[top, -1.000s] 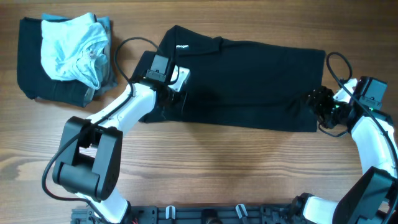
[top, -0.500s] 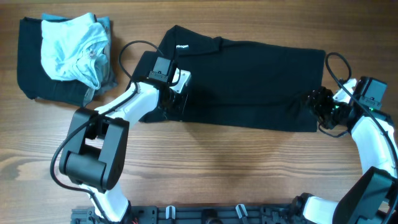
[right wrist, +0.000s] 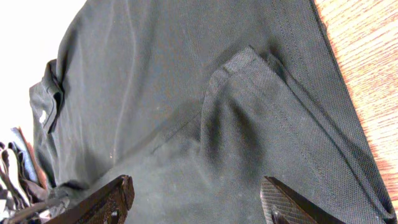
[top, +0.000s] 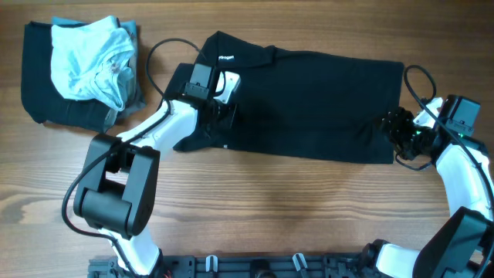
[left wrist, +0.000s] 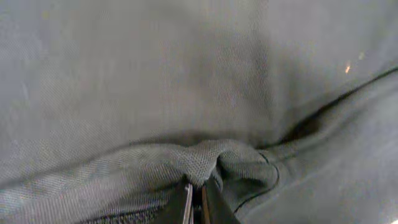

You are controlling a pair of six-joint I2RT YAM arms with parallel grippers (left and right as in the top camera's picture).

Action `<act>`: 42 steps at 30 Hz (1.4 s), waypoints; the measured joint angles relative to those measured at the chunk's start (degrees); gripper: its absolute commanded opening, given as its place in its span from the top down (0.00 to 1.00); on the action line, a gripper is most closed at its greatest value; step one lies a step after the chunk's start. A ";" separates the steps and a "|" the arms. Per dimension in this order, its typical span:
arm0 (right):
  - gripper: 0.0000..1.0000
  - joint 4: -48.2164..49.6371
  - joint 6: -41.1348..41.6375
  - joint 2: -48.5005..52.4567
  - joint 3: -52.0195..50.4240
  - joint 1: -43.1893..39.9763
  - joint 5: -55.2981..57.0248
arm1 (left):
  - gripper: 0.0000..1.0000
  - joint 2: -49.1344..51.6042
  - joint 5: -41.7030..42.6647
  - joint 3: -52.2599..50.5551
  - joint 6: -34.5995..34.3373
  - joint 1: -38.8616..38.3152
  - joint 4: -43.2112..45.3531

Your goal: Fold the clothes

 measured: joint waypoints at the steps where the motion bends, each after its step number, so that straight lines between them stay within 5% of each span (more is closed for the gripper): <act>1: 0.29 0.00 0.00 0.00 0.00 0.00 0.00 | 0.96 0.00 0.00 0.07 0.00 0.00 0.55; 6: 0.30 0.00 0.00 0.00 0.00 0.00 0.00 | 0.96 0.00 -0.02 0.07 0.00 0.00 3.82; 9: 0.29 0.00 0.00 0.00 0.00 0.00 0.00 | 0.52 0.00 0.00 0.07 0.09 0.00 5.03; 12: 0.29 -0.04 0.00 0.00 0.00 0.00 0.00 | 0.45 0.00 0.00 0.11 -0.09 0.00 4.46; 19: 0.29 -0.04 0.00 0.00 0.00 0.00 0.00 | 0.46 -0.20 -0.07 0.24 -0.76 0.00 -2.91; 27: 0.29 0.00 0.00 0.00 0.00 0.00 0.00 | 0.96 -2.78 -1.95 0.26 -1.53 -0.02 -9.99; 39: 0.28 -0.66 0.00 0.00 0.00 0.00 0.00 | 0.96 0.07 -9.09 0.13 -3.98 0.22 -15.02; 42: 0.28 -0.66 0.00 0.00 0.00 0.00 0.00 | 0.82 -0.07 -9.66 0.33 -6.40 1.16 -17.62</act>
